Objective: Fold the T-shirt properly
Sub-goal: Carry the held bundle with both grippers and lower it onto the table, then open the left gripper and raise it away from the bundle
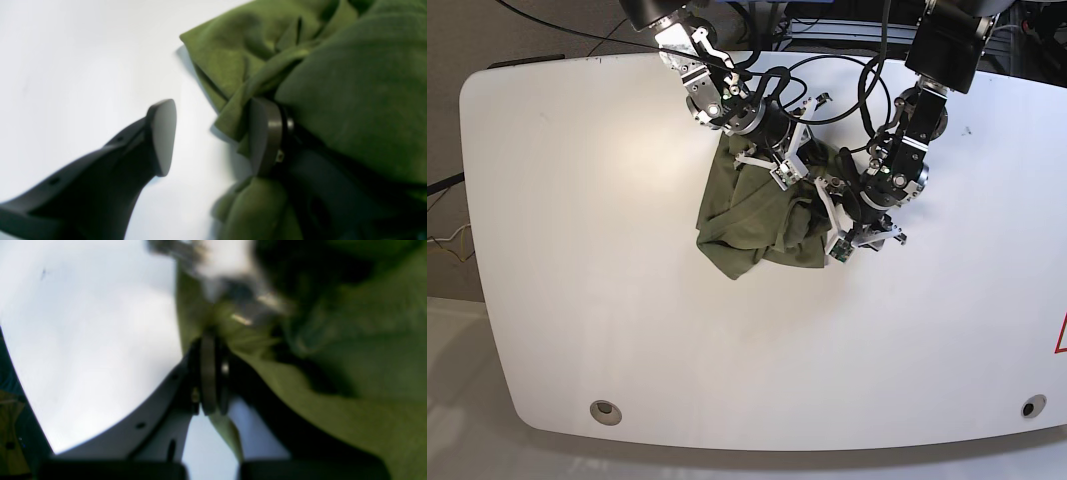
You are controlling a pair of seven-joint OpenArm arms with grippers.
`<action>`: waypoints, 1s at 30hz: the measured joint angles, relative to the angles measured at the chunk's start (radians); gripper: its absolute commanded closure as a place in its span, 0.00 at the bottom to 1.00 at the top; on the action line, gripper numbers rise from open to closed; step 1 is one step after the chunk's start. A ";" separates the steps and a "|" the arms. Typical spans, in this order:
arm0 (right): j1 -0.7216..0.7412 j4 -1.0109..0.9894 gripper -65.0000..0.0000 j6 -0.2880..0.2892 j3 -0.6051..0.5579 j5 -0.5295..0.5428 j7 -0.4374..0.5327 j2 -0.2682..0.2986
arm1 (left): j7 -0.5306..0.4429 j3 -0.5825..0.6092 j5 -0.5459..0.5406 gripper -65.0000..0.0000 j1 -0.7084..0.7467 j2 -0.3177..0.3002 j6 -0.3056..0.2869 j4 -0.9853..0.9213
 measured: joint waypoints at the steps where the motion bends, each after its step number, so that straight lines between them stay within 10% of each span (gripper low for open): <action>1: -0.001 0.000 0.99 0.000 0.000 0.002 0.001 0.002 | 0.014 0.000 0.002 0.50 0.003 -0.007 0.000 0.012; 30: -0.002 0.214 0.99 0.003 -0.004 -0.001 -0.132 0.052 | 0.160 -0.083 0.045 0.50 0.101 -0.077 0.004 0.182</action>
